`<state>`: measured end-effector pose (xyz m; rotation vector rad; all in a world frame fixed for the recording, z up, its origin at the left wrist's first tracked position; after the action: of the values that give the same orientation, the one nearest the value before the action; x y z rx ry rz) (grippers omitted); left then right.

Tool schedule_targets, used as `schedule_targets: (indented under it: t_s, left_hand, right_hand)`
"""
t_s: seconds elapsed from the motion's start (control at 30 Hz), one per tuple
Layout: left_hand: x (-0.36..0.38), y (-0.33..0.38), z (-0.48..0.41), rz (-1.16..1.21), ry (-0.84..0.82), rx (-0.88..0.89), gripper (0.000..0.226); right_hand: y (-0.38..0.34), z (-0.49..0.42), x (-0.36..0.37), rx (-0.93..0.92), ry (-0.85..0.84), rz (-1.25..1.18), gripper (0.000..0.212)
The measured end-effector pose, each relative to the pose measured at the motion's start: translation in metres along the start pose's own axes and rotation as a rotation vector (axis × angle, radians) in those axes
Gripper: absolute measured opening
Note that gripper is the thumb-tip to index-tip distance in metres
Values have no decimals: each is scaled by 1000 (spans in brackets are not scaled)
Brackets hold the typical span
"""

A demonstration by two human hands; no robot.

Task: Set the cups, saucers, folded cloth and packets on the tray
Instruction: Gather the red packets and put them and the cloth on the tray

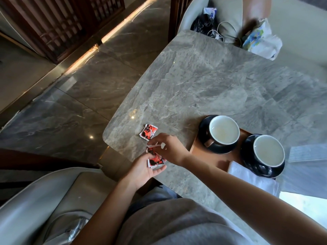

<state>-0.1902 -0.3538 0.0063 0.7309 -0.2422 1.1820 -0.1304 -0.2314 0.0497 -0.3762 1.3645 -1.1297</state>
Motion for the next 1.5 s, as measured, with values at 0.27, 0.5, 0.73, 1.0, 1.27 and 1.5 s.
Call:
schedule_targets:
  t_s: [0.27, 0.5, 0.73, 1.0, 1.27, 1.5]
  left_hand:
    - [-3, 1, -3, -72, -22, 73, 23]
    - [-6, 0, -5, -9, 14, 82, 23]
    - [-18, 3, 2, 58, 149, 124, 27]
    - [-29, 6, 18, 182, 219, 135, 29]
    - [-29, 3, 24, 172, 205, 141, 29]
    - [-16, 4, 18, 143, 197, 89, 32]
  right_hand:
    - [9, 11, 6, -112, -236, 420, 93]
    - [9, 5, 9, -152, -243, 402, 80]
    - [21, -44, 0, 164, 158, 30, 39]
    - [35, -72, 42, 234, 80, 348, 52]
    - [37, -57, 45, 184, 34, 292, 48]
    - [46, -32, 7, 266, 54, -141, 26]
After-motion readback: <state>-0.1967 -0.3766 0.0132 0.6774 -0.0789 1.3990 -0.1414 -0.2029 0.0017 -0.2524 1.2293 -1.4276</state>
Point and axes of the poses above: each hand's wrist, its own z-axis away from the middle knuckle, its own x-axis out of the palm, y = z × x, the point moved 1 cm from there along -z, towards the middle knuckle, and after that the axes turned 2 degrees about x, right-handed, at the moved point
